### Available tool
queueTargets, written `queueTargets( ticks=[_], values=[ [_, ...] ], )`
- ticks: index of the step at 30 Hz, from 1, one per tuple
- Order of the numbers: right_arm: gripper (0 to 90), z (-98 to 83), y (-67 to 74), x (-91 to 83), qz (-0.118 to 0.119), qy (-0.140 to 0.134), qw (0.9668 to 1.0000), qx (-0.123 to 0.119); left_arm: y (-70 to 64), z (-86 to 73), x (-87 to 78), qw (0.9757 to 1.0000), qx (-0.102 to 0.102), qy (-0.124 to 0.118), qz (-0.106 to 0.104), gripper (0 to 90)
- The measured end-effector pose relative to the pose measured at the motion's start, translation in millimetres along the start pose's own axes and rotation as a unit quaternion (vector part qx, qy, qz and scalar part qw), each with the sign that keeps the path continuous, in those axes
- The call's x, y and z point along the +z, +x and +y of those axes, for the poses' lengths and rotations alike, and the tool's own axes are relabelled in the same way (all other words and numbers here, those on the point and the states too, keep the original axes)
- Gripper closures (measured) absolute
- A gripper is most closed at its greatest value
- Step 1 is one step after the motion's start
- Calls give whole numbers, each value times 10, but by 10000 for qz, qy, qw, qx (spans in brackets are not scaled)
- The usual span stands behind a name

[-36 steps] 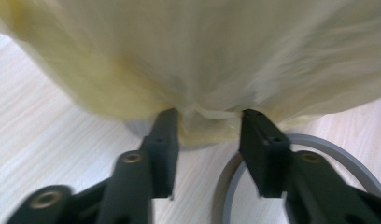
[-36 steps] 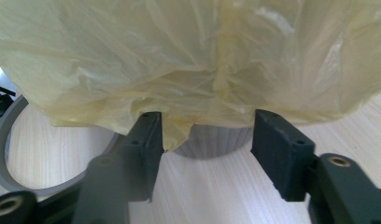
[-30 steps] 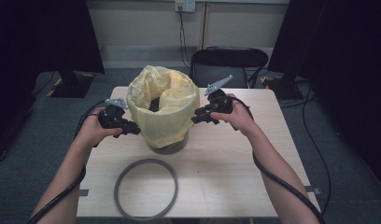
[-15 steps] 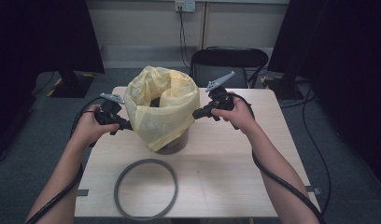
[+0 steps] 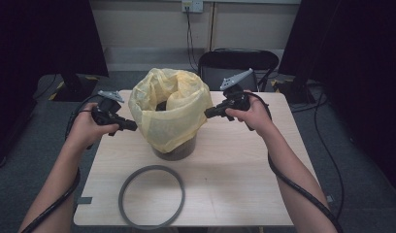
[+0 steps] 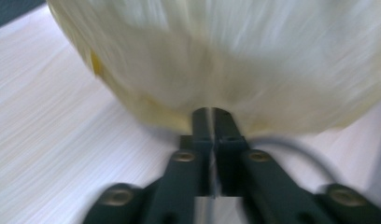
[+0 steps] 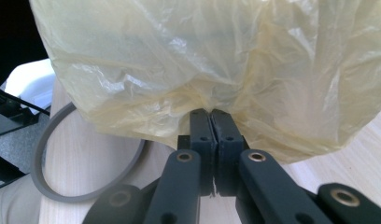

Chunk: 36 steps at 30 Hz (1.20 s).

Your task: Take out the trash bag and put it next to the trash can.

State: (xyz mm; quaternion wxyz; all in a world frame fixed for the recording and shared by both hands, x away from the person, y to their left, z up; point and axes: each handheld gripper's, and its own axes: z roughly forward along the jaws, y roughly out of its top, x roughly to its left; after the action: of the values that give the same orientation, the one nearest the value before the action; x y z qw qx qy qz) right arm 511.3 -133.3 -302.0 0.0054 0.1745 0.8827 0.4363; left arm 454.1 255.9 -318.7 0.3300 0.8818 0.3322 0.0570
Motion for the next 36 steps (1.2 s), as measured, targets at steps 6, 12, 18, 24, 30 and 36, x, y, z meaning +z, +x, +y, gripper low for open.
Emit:
queueTargets(
  ticks=[6,12,18,24,30,36],
  values=[
    [881,-62,-12,105,44,136,9999,7,27,-39,239,9993,368,49,1,312],
    [876,-63,-19,110,66,173,9998,-28,36,33,292,9985,519,195,-9,504],
    [872,-53,-25,74,55,128,9999,-14,14,86,265,9994,225,255,-61,855],
    [876,-32,-2,44,12,91,10000,-33,12,90,92,9995,-256,-191,-89,900],
    [878,28,16,-63,-24,-73,10000,-54,-53,173,-120,9995,-210,-247,46,900],
    [879,117,45,-147,-125,-111,9998,-104,-90,267,-306,9989,-259,-307,227,900]
  ],
)
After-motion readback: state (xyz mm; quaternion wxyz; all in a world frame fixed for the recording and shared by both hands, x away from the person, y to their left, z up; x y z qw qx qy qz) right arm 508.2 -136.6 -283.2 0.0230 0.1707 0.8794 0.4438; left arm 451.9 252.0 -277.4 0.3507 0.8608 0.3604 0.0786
